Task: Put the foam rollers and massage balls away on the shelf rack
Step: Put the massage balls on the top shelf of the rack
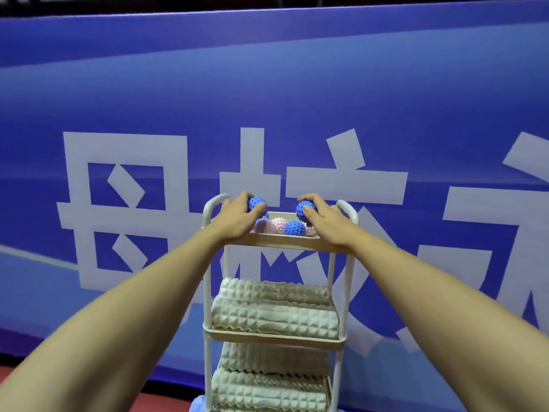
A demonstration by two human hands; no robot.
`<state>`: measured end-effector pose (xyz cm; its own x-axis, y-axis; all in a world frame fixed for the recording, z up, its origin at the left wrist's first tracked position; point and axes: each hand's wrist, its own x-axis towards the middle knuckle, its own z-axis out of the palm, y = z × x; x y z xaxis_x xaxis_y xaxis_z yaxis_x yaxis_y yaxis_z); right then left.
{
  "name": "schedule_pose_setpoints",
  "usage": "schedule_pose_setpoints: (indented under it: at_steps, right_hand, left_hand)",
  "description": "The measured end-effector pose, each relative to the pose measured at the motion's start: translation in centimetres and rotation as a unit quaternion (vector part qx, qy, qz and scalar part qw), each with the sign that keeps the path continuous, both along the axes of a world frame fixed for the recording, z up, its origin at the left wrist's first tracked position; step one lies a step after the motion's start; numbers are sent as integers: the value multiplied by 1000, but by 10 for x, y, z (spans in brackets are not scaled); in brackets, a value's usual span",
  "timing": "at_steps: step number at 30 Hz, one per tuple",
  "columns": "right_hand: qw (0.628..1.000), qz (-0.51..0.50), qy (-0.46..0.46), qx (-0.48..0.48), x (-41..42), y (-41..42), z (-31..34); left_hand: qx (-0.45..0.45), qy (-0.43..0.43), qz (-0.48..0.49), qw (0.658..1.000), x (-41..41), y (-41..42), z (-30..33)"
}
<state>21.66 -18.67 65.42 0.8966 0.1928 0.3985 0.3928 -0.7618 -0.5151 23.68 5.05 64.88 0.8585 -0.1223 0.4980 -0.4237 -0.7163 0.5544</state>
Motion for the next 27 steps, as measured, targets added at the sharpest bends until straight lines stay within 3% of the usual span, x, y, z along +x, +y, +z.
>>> schedule_pose_setpoints:
  at_steps: [3, 9, 13, 18, 20, 27]
  right_hand:
    - [1000, -4, 12, -10, 8, -1, -9]
    - [998, -25, 8, 53, 14, -4, -8]
    - [994, -70, -3, 80, 20, -3, -5]
    - [990, -120, -37, 57, 38, 10, 9]
    - [988, -141, -54, 29, 45, 13, 4]
    - [988, -137, -34, 66, 55, 12, -10]
  left_hand:
    - [44, 15, 8, 999, 8, 1, -6]
    - [-4, 32, -7, 999, 15, 6, -1]
    - [11, 7, -1, 1000, 15, 4, 5]
    - [-106, -23, 11, 994, 19, -14, 26]
    - [-110, -30, 22, 993, 25, -21, 24]
    - [-90, -10, 27, 996, 42, -29, 6]
